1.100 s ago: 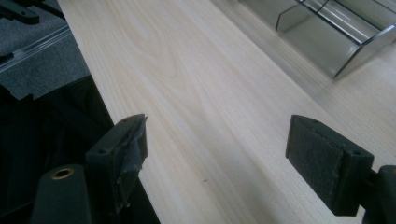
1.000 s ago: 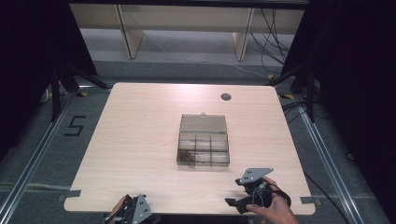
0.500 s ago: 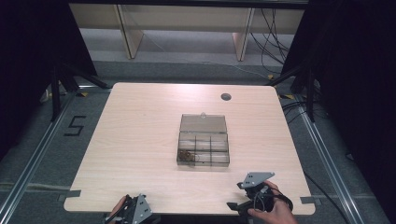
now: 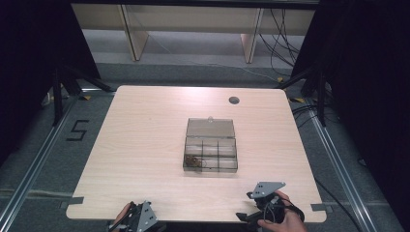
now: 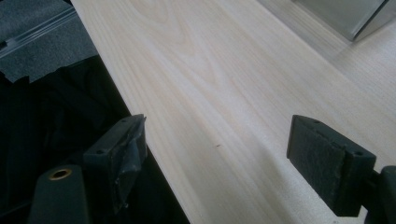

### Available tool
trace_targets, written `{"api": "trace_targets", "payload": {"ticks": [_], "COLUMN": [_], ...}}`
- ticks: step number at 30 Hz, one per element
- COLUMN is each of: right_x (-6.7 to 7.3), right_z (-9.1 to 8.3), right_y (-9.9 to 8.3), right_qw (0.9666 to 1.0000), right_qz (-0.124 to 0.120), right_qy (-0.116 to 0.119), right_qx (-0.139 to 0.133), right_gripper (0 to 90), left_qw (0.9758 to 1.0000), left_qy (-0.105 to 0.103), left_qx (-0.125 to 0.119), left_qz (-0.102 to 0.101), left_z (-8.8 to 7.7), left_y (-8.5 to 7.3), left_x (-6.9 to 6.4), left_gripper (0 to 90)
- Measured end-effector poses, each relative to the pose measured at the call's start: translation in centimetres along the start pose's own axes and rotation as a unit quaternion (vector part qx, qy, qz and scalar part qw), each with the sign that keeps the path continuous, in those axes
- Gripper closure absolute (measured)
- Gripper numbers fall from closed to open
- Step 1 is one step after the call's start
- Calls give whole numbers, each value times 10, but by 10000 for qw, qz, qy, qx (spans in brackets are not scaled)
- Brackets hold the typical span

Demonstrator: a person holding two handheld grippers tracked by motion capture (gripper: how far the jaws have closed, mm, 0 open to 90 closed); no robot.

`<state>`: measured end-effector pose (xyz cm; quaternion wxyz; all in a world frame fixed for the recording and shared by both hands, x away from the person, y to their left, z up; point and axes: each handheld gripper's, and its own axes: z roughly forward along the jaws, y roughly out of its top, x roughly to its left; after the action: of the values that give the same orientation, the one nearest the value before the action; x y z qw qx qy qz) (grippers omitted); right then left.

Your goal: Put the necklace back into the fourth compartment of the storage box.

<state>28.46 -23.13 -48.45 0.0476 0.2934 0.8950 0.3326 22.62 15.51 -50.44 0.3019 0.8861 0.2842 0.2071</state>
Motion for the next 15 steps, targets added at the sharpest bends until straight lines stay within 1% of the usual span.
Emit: {"api": "trace_targets", "payload": {"ticks": [1,2,3,5,6,7,9,10,11,13,15], "right_x": [1,1,1,1,1,1,0,1,0,0,1], "right_z": [1,1,0,-1,0,0,-2,-1,-1,-1,-1], "right_y": [-1,-1,-1,-1,-2,-2,-2,-2,-3,-3,-3], "right_qw": [10000,10000,10000,10000,9999,9999,10000,9999,9999,9999,9999], "right_qz": [49,47,-1,-31,3,10,14,36,27,1,32], "right_qy": [1,7,22,4,-11,-31,-22,-10,-3,-37,-39], "right_qx": [-80,-84,-13,-19,-105,-111,-23,-105,-117,-109,-88], "right_gripper": [207,207,207,207,207,207,207,206,206,206,206], "left_qw": [10000,10000,10000,10000,10000,10000,10000,10000,10000,10000,10000], "left_qy": [0,3,-1,4,4,3,3,18,15,16,18], "left_qx": [1,3,1,1,-1,2,7,6,9,8,6], "left_qz": [-1,5,1,-1,1,4,6,8,10,9,8], "left_z": [0,0,0,0,0,0,0,0,0,0,0], "left_y": [0,0,0,0,0,0,0,0,0,0,0], "left_x": [0,0,0,0,0,0,0,0,0,0,0], "left_gripper": [158,158,158,158,158,158,158,158,158,158,158]}}
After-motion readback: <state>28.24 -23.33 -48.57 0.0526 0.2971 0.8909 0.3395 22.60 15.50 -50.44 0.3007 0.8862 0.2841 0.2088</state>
